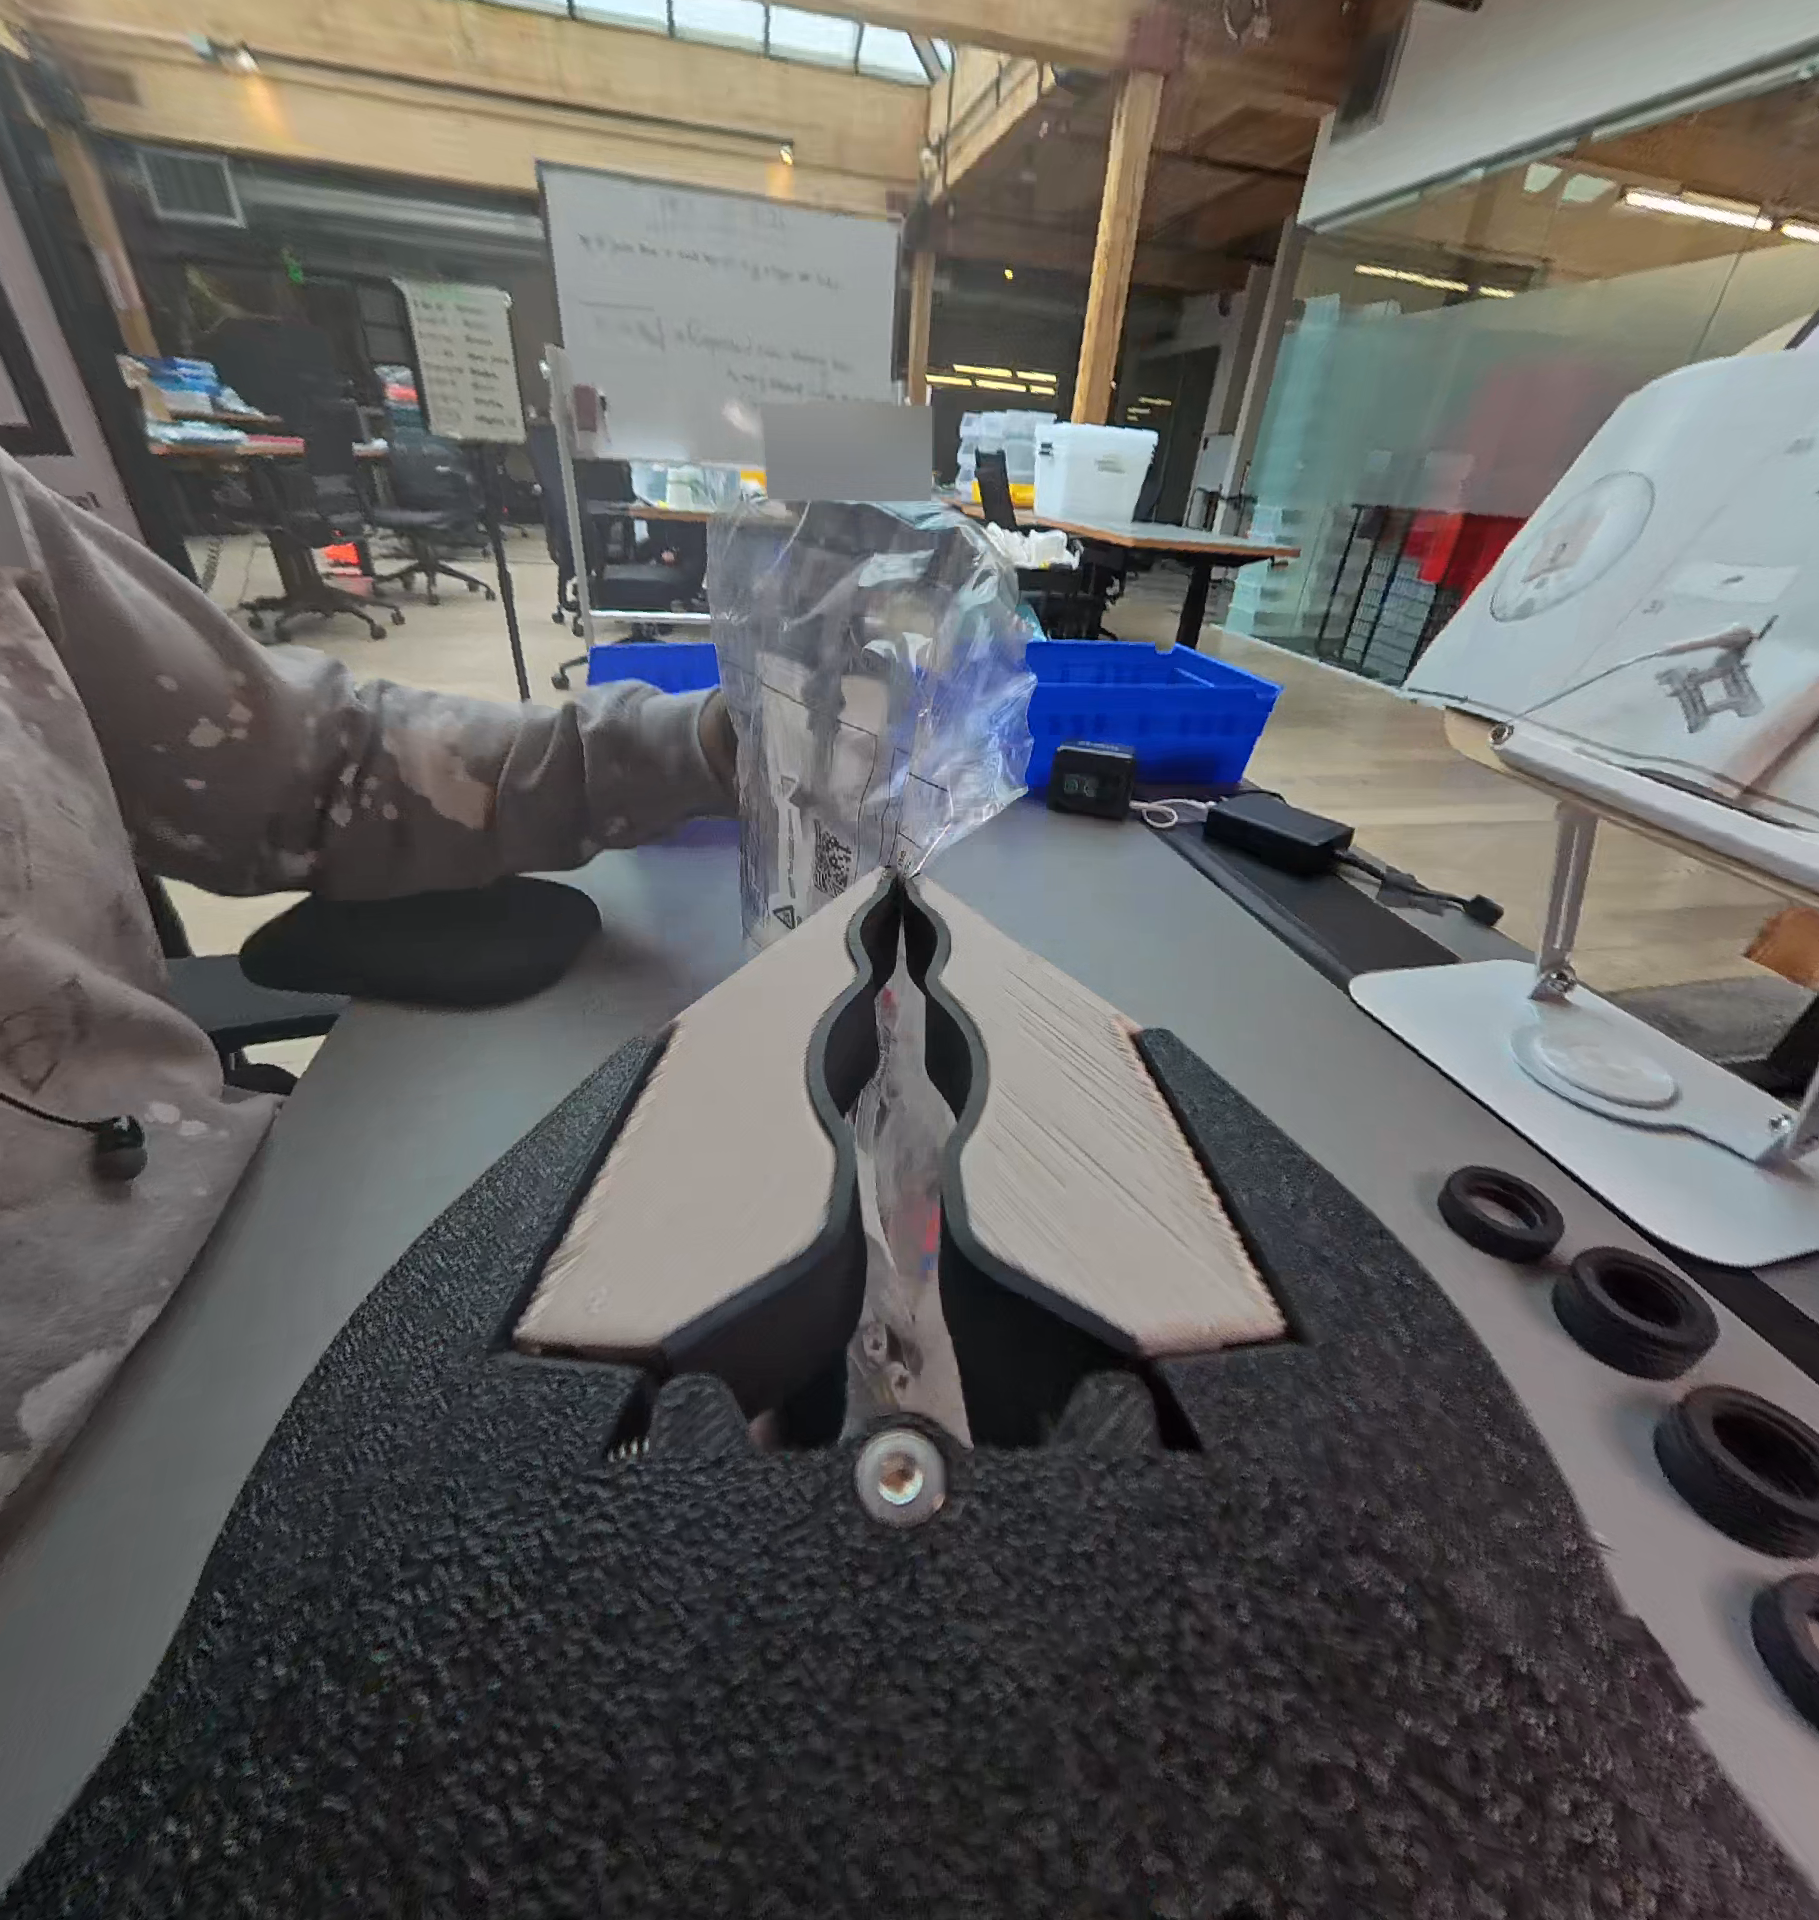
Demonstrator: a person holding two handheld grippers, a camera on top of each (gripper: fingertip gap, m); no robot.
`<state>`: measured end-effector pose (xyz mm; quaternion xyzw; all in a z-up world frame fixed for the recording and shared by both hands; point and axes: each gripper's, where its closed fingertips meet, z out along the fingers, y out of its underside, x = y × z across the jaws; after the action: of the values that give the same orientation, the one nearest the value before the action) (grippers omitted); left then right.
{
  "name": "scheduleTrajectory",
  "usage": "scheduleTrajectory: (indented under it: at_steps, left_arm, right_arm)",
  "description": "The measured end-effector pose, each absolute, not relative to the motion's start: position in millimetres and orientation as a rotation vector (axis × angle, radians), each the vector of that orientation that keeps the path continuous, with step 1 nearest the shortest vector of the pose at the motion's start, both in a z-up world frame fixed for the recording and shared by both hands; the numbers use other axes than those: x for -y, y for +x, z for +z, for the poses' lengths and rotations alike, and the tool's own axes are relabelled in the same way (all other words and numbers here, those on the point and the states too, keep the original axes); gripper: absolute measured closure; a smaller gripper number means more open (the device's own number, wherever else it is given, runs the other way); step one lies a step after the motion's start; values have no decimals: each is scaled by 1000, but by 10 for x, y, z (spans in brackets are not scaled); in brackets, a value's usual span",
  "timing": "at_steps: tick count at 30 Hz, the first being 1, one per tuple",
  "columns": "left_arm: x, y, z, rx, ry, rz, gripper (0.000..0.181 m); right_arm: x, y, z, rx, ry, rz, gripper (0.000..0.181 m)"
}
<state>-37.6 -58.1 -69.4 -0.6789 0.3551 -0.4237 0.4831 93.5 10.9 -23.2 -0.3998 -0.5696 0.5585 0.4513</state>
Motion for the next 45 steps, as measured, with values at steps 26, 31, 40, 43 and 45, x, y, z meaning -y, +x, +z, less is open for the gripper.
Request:
scheduleTrajectory:
  at_steps: [26,31,40,43,45]
  left_arm:
    - [909,-527,-832,-734,-1687,-1014,173]
    - [972,-577,-844,-722,-1652,-1003,176]
    - [1048,-556,-818,-752,-1608,-1040,169]
    - [1082,-518,-820,-776,-1597,-1059,170]
    - [1108,-505,-823,-789,-1598,-1064,171]
  right_arm:
    - [174,687,235,1570,-952,1261,143]
    - [-189,774,-643,1648,-1208,1315,107]
    - [-1740,1164,-1855,1913,-1601,318,100]
    - [-1796,1176,-2008,2050,-1660,296,111]
    - [-1749,1140,-1976,2108,-1650,350,120]
